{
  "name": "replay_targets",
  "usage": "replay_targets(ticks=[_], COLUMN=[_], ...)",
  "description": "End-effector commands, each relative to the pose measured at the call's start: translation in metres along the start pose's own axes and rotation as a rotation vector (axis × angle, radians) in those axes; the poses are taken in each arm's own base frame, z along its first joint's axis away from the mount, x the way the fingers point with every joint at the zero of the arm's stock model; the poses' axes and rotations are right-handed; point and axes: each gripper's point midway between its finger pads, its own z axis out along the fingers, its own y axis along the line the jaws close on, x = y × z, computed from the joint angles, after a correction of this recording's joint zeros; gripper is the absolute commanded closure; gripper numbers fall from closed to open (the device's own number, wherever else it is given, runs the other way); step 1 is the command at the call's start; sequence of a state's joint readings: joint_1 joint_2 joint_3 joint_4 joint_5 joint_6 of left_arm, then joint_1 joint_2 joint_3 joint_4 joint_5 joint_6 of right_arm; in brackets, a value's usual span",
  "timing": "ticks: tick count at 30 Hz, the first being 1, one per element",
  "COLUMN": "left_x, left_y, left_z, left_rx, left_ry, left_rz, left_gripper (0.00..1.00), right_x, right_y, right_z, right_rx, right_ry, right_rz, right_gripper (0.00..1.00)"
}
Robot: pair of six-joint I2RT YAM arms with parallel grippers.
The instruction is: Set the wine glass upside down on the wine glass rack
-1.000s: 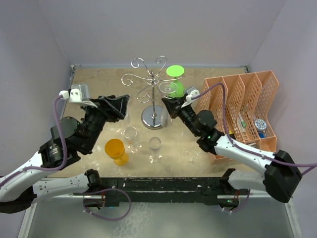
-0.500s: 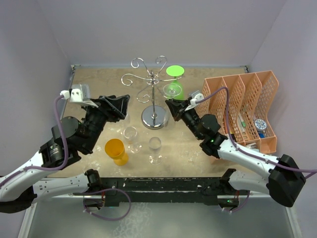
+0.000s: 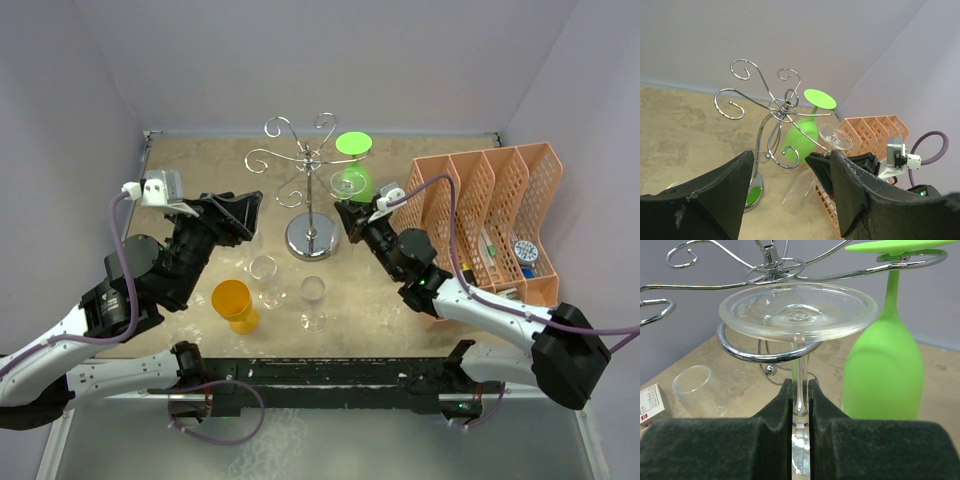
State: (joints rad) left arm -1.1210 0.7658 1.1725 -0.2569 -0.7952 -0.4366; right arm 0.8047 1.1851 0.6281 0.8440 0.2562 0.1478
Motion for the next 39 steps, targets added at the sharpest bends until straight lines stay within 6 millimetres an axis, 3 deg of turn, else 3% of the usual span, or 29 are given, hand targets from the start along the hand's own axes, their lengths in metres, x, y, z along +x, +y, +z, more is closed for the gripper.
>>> replay_targets(ticks=[1,10,23,34,39], left_x=[-0.016,-0.012,-0.012,0.010,0.035], left_y=[-0.008,-0.010,-0.003,0.009,0.025], left_z=[-0.002,0.000,-0.004,0.000,0.002], left_rx=[0.025,0.030,0.010,-0.047,-0.125], left_ry=[-0.029,-0.015,-0.012,0.031,0.075], left_rz=[-0.050,-0.033,-0.028,0.028,0.060], left_gripper=[0.40,0.40,0.39,0.35,0.35], right_x=[-0.022,-0.027,-0.040,-0.043,-0.046], right_y=[0.003,0.002,0.001,-0.005,-0.006], right_z=[0.004,0.004,-0.010,-0.034,-0.044], right_rx=[-0.010,-0.002,0.003,0.018,0.053], right_ry=[-0.064,-0.077,-0.098,-0.048,0.003], right_rz=[-0.015,-0.005,0.065,0.118,0.230], right_gripper=[0.90,0.70,0.52,0.46,0.46])
